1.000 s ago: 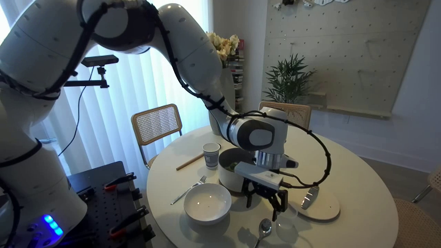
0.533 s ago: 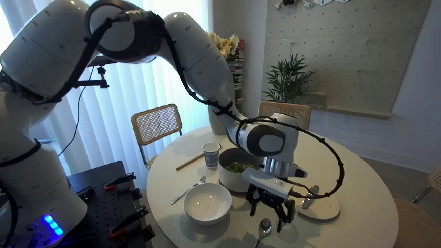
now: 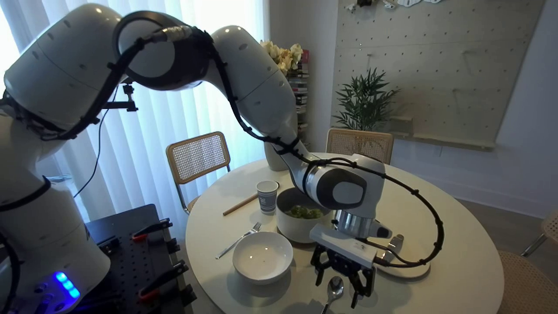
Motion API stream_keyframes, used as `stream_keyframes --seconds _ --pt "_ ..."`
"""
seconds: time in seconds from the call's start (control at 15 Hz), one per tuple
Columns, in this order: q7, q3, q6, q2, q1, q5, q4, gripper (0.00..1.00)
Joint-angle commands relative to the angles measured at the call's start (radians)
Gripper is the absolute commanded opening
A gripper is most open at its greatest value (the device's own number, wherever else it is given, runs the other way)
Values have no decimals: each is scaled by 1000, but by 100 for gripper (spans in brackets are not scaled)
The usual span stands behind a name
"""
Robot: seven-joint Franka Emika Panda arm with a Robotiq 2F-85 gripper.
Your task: Swap the places of the cup and the cutlery
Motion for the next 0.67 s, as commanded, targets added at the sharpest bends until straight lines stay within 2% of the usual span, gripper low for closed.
stream_keyframes --seconds 0.0,0.6 --pt "-50 12 -32 31 -2 -2 41 100" --pt "-57 12 -18 51 5 -6 37 100"
